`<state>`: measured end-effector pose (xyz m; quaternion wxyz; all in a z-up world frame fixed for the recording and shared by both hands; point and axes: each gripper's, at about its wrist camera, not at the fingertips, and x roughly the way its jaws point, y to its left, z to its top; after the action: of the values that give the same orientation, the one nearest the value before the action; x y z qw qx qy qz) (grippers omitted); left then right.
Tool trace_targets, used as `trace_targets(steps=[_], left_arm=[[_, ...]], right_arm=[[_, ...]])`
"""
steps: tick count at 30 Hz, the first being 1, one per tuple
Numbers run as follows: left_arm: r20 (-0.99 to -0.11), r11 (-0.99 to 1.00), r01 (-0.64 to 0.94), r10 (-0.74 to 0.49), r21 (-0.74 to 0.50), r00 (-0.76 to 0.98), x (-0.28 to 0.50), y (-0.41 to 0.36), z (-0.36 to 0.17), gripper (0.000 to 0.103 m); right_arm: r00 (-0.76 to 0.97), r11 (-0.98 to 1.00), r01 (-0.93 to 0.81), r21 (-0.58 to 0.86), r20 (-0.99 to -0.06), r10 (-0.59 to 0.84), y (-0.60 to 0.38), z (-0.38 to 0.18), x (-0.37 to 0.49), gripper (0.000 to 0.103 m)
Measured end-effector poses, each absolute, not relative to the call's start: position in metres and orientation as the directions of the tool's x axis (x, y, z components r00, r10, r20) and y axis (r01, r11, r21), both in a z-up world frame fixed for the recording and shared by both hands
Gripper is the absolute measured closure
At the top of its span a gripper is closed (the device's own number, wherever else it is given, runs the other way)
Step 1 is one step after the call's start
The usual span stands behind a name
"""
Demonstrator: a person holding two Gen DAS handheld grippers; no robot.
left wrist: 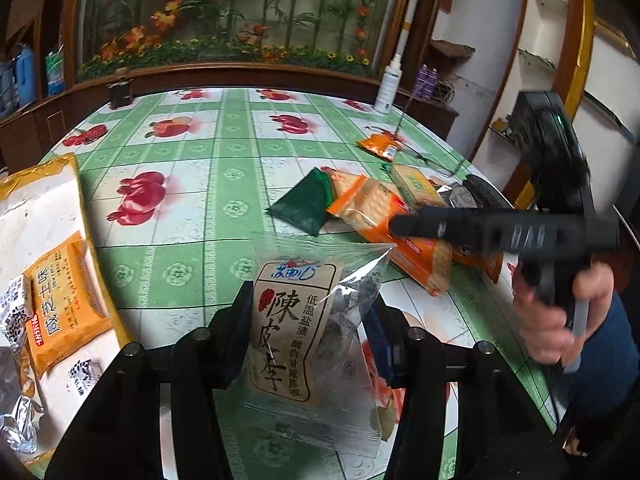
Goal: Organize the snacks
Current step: 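Grasp the clear snack bag with the left gripper while the right grasps an orange cracker pack, then carry the clear bag and orange cracker pack over the tray with both grippers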
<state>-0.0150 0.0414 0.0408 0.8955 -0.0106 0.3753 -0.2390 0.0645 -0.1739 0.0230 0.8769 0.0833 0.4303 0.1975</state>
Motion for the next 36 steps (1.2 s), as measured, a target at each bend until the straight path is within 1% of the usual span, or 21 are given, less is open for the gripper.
trace_targets(steps=[3,5,9,12,13,16,18,26,31,36], left_arm=[[-0.667,0.889,0.409,-0.432,-0.204,0.606,-0.013,0.044,0.041,0.053],[-0.668,0.89,0.406,-0.431,-0.205,0.606,-0.013,0.044,0.04,0.053],[-0.668,0.893,0.401,-0.426,-0.203,0.61,-0.013,0.045,0.041,0.053],[-0.665,0.898,0.39,-0.421,-0.206,0.617,-0.013,0.047,0.042,0.053],[-0.661,0.9,0.382,-0.417,-0.207,0.624,-0.013,0.049,0.042,0.053],[-0.651,0.904,0.364,-0.417,-0.224,0.634,-0.013,0.055,0.044,0.053],[-0.645,0.907,0.349,-0.414,-0.235,0.642,-0.012,0.06,0.045,0.053],[-0.627,0.914,0.292,-0.406,-0.282,0.665,-0.006,0.075,0.048,0.053],[-0.618,0.916,0.269,-0.4,-0.298,0.677,-0.005,0.083,0.049,0.053],[-0.612,0.914,0.259,-0.402,-0.312,0.681,-0.004,0.087,0.049,0.053]], right_arm=[[0.577,0.942,-0.304,0.141,-0.76,0.3,-0.153,0.02,0.056,0.027],[0.584,0.95,-0.309,0.055,-0.777,0.235,-0.144,0.015,0.052,0.027],[0.56,0.954,-0.3,-0.007,-0.811,0.17,-0.144,0.003,0.056,0.028],[0.546,0.957,-0.29,-0.015,-0.824,0.152,-0.145,0.0,0.057,0.037],[0.543,0.957,-0.29,-0.01,-0.825,0.156,-0.144,0.001,0.057,0.042],[0.558,0.958,-0.288,0.012,-0.811,0.178,-0.144,0.008,0.052,0.045],[0.565,0.956,-0.291,0.039,-0.799,0.205,-0.144,0.014,0.049,0.046],[0.545,0.923,-0.313,0.225,-0.753,0.369,-0.144,0.027,0.042,0.047],[0.536,0.878,-0.332,0.346,-0.697,0.477,-0.145,0.033,0.038,0.047],[0.551,0.847,-0.34,0.408,-0.644,0.531,-0.144,0.04,0.035,0.048]])
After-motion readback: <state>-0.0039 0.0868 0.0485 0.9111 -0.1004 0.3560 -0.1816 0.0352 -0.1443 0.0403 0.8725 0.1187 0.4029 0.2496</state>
